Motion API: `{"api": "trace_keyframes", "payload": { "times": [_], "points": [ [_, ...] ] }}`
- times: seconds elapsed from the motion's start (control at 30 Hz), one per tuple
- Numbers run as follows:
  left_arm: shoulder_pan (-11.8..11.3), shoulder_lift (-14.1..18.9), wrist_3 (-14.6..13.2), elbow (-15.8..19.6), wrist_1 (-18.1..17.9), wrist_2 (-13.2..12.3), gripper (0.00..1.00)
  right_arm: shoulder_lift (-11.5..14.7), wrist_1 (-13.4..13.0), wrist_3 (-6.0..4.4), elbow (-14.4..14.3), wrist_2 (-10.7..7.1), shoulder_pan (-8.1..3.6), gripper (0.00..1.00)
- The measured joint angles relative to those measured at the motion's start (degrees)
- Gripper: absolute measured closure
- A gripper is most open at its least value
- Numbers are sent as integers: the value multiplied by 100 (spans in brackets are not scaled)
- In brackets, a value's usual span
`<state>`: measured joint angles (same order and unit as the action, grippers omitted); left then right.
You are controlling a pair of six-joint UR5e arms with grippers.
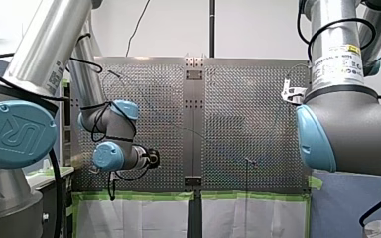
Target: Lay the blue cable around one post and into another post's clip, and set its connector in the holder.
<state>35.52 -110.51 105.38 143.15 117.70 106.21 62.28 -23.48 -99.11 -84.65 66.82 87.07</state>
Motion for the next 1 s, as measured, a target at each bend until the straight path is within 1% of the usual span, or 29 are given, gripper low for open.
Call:
{"api": "trace_keyframes", "payload": {
  "times": [0.17,0.27,0.8,0.9,1.0],
  "points": [
    [-1,-1,0,0,0,0,0,-55,-111,-39,3,-7,0,79],
    [-1,-1,0,0,0,0,0,-92,-145,-43,3,-9,1,79],
    [1,-1,0,0,18,3,0,-138,-234,-73,40,-54,1,79],
    [1,-1,0,0,16,2,0,-144,-248,-56,56,-81,0,79],
    [1,-1,0,0,11,5,0,-148,-261,-7,62,-110,0,79]
  ]
}}
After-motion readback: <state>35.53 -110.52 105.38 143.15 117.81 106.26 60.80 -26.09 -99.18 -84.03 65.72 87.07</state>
